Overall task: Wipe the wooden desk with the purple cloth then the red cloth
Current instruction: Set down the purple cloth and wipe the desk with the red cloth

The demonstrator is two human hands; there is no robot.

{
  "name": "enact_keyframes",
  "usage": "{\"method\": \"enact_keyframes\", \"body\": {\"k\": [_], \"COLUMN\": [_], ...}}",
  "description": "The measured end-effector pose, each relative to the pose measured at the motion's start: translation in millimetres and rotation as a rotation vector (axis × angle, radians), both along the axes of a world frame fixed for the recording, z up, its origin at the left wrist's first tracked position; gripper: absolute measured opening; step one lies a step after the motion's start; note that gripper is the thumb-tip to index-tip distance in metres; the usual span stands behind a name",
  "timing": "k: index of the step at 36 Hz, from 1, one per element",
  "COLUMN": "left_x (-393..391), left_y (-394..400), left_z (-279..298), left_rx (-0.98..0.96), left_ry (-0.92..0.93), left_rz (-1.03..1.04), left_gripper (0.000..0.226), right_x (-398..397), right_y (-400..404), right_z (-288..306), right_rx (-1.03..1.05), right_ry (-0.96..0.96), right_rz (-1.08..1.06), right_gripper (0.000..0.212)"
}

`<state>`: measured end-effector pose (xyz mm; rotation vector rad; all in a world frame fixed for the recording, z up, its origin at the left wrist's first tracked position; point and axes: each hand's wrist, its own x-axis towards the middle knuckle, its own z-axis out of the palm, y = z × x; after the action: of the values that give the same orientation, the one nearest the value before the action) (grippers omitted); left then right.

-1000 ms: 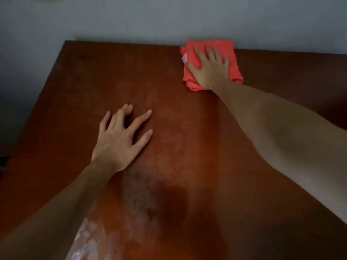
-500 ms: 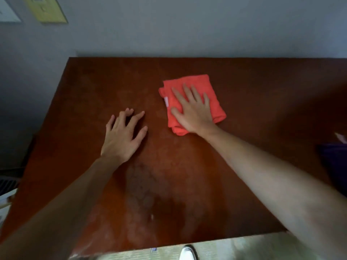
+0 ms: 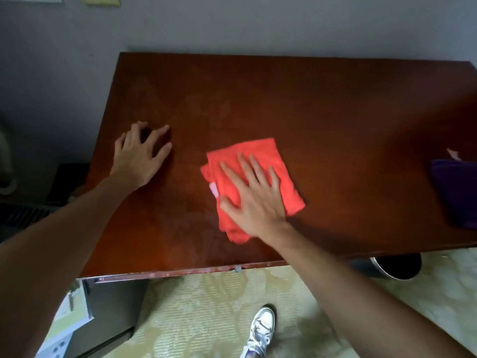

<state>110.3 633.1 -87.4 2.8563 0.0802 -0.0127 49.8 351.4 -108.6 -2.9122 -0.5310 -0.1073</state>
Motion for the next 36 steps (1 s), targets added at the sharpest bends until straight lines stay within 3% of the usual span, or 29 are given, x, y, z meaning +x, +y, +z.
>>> {"method": "enact_keyframes", "body": {"k": [13,21,29,36], "left_x": [-4,3,6,6], "left_y": [3,6,8,7], "left_z": [-18,-23,-22,-24], "left_rx": [0.077,0.103,0.094,0.06], "left_ry": [-0.04,-0.042,-0.045,-0.069], "left_rz": [-0.021,-0.02,-0.028,-0.016], "left_gripper": [0.059,0.059,0.059,0.056], "right_x": [277,375,351,216], "right_y": [54,60,64,75], "right_z": [5,7,5,5], "right_rx": [0.057,0.049,0.01,-0.006], "right_ry": [0.023,0.021,0.024,0.058], "right_rz": [-0.212,-0.228,-0.188,-0.058], "right_gripper": [0.075,0.07,0.065,0.069]}}
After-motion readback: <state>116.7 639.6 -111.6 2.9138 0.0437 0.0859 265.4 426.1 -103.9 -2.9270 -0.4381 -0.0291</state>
